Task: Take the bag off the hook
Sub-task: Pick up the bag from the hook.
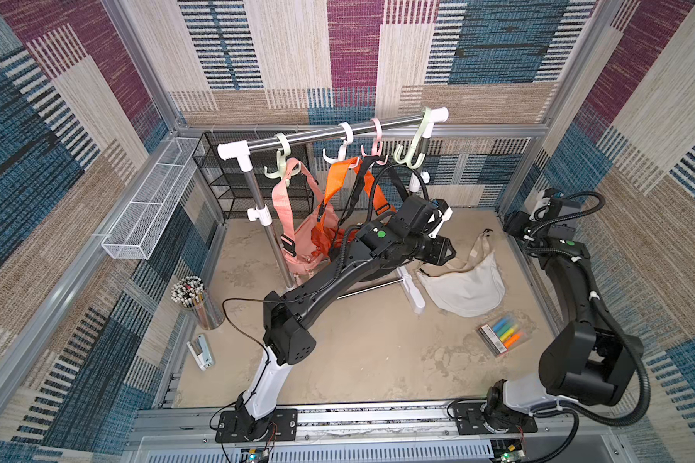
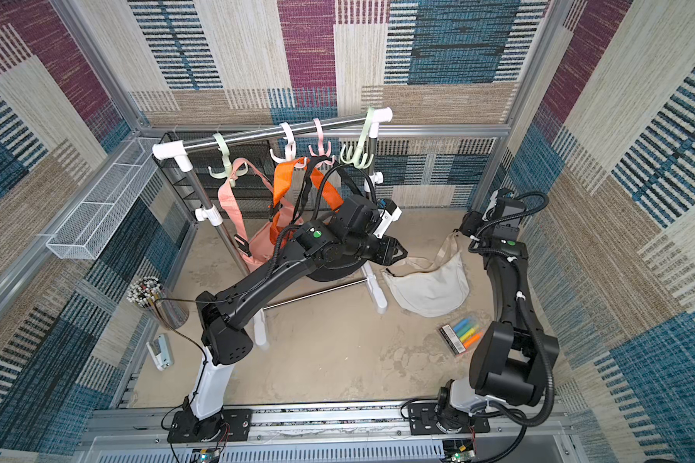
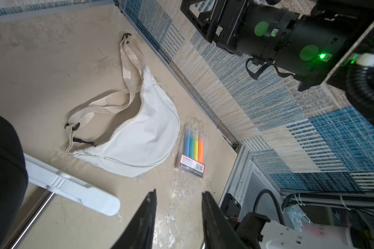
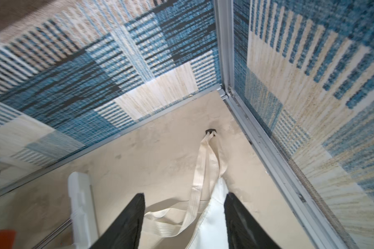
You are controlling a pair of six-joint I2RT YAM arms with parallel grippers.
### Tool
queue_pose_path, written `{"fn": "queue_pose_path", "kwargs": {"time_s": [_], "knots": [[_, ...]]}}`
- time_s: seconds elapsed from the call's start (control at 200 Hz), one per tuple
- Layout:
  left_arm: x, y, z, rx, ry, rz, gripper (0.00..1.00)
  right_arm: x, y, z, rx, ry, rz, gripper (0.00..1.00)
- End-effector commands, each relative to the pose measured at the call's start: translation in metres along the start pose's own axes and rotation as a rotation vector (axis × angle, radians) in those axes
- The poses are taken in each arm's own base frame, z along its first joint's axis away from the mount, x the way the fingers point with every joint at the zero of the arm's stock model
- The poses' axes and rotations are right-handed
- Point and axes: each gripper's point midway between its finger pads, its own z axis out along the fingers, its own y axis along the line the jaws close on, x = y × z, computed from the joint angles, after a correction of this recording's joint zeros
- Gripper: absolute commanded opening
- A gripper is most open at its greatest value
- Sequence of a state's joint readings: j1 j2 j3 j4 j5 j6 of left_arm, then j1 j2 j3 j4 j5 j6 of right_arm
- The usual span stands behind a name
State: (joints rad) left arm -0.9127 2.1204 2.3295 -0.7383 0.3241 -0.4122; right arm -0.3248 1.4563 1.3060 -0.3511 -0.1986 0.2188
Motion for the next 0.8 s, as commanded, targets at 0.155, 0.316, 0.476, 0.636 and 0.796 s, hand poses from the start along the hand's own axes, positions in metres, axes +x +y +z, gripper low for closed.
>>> {"fn": "queue_pose_path", "kwargs": {"time_s": [0.155, 0.316, 0.476, 0.636, 0.796], "knots": [[0.042, -0.012, -0.002, 0.071, 0.118, 0.006, 0.41, 0.006, 0.044, -0.055, -0.195, -0.001, 0.043, 0.59], [0.063, -0.011, -0.001, 0.069, 0.157, 0.0, 0.41, 0.008, 0.056, -0.079, -0.223, -0.016, 0.037, 0.58], [0.079, -0.01, -0.011, 0.062, 0.163, 0.006, 0.41, 0.016, 0.072, -0.095, -0.273, -0.01, 0.027, 0.56], [0.094, -0.018, -0.03, 0.096, 0.147, 0.05, 0.4, 0.023, 0.099, -0.11, -0.362, -0.021, -0.011, 0.54], [0.106, -0.021, -0.057, 0.1, 0.107, 0.102, 0.4, 0.026, 0.119, -0.124, -0.444, -0.038, -0.033, 0.52]]}}
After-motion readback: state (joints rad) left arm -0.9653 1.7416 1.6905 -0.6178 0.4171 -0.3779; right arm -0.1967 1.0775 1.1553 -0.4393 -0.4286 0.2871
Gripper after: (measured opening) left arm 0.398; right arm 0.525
